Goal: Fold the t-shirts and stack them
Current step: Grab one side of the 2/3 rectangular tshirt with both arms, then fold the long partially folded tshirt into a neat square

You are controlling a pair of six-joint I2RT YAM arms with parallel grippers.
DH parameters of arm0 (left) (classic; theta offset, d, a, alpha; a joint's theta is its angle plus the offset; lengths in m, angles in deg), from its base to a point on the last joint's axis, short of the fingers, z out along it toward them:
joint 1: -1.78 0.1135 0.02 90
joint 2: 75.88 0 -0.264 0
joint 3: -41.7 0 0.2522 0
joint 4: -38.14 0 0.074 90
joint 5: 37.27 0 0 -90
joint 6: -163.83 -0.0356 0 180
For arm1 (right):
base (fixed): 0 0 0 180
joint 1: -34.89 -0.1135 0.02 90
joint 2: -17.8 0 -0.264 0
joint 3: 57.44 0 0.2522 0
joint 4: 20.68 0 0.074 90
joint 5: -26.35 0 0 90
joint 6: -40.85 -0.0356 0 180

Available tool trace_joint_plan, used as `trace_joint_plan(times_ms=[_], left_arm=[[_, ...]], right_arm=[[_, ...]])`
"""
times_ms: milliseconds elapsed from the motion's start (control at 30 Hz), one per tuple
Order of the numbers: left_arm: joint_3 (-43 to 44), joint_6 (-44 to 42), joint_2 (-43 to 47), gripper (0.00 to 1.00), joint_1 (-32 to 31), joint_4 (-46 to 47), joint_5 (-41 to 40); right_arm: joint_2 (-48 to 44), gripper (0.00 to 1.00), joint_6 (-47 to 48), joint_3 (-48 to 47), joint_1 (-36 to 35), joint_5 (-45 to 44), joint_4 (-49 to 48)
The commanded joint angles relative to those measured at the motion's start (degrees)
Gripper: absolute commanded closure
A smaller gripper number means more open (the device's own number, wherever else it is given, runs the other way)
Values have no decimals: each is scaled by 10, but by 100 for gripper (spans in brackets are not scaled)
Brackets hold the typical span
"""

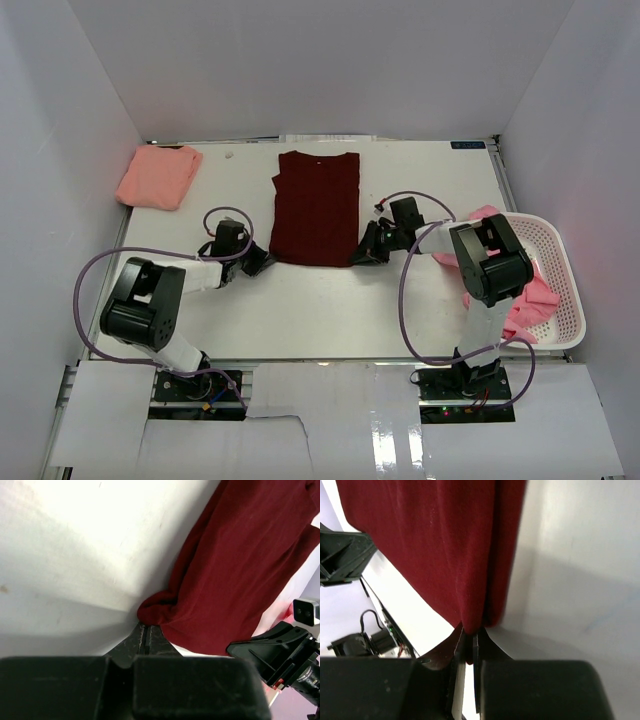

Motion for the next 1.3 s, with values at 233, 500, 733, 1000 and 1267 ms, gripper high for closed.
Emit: trace_joint_plan(times_ms=[233,500,733,1000,1267], left_arm=[[-74,6,117,100,-74,-211,50],[-98,58,235,100,-132,-286,89],[-106,65,288,100,-148,-352,78],[-93,61,289,100,-149,-354,77],[-43,61,309,100,-149,-395,76]], right_arm=[[-101,92,37,105,-12,-15,50],[-197,92,50,193,-27,-20,108],[-299,92,33,255,-59,-43,154],[-316,92,13,272,-73,-38,144],[-334,92,19,231,-75,-40,185]])
